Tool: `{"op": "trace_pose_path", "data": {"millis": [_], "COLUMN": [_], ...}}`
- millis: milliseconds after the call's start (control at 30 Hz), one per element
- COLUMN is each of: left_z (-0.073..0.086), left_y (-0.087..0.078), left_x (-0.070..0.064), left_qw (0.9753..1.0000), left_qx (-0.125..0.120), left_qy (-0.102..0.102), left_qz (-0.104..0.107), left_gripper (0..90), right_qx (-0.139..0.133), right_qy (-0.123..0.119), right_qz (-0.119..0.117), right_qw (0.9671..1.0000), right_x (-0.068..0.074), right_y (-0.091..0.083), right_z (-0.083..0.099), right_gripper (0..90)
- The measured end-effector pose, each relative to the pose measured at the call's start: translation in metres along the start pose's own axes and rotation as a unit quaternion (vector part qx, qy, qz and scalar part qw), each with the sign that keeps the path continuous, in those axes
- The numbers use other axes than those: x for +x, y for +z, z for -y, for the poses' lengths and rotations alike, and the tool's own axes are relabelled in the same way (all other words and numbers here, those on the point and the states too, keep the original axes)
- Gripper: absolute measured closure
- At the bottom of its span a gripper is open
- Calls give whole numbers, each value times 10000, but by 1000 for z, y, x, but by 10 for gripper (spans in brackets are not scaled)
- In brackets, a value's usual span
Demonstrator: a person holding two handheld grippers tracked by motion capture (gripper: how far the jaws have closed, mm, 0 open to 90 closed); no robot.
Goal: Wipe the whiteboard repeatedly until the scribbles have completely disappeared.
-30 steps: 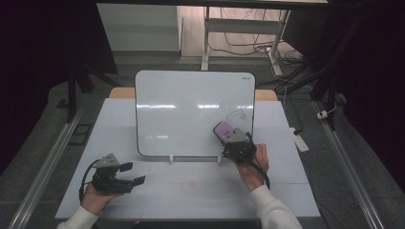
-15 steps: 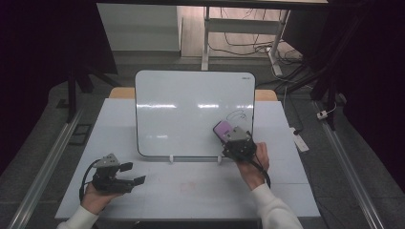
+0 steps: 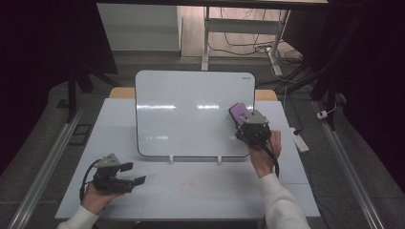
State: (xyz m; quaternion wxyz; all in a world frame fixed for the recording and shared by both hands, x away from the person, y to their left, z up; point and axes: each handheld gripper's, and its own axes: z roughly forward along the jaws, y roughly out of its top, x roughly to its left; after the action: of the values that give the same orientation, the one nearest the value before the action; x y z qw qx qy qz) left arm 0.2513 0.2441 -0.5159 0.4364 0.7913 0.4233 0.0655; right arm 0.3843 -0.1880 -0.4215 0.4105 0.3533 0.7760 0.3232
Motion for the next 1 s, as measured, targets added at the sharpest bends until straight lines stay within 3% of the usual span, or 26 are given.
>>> {"op": "trace_pose_path", "data": {"millis": [200,300,400,633,700,867,1000], "left_z": [0,0,0,0,0,0,0], "left_y": [0,0,0,1,1,1,1], "left_x": [-1,-1,-1,-1,-1,-1,-2], "left_qw": [10000,10000,10000,10000,10000,10000,10000], "left_qx": [-3,-11,-11,21,21,16,21], "left_qy": [19,22,15,25,23,27,29], "left_qz": [11,21,19,15,16,12,25], "left_gripper": [187,187,187,186,186,186,186], "right_qx": [57,65,10,-158,-191,-155,-104], "right_qy": [-467,-673,-337,143,312,177,12], "right_qz": [-231,-182,-361,-72,-158,-171,-333], "right_qw": [9986,9975,9988,9997,9992,9996,9994], "right_x": [31,40,28,-5,-10,-5,11], "right_y": [3,3,2,0,-1,0,2], "right_z": [-6,-7,-7,-2,-2,-3,-3], "right_gripper": [404,404,404,404,404,404,404]}}
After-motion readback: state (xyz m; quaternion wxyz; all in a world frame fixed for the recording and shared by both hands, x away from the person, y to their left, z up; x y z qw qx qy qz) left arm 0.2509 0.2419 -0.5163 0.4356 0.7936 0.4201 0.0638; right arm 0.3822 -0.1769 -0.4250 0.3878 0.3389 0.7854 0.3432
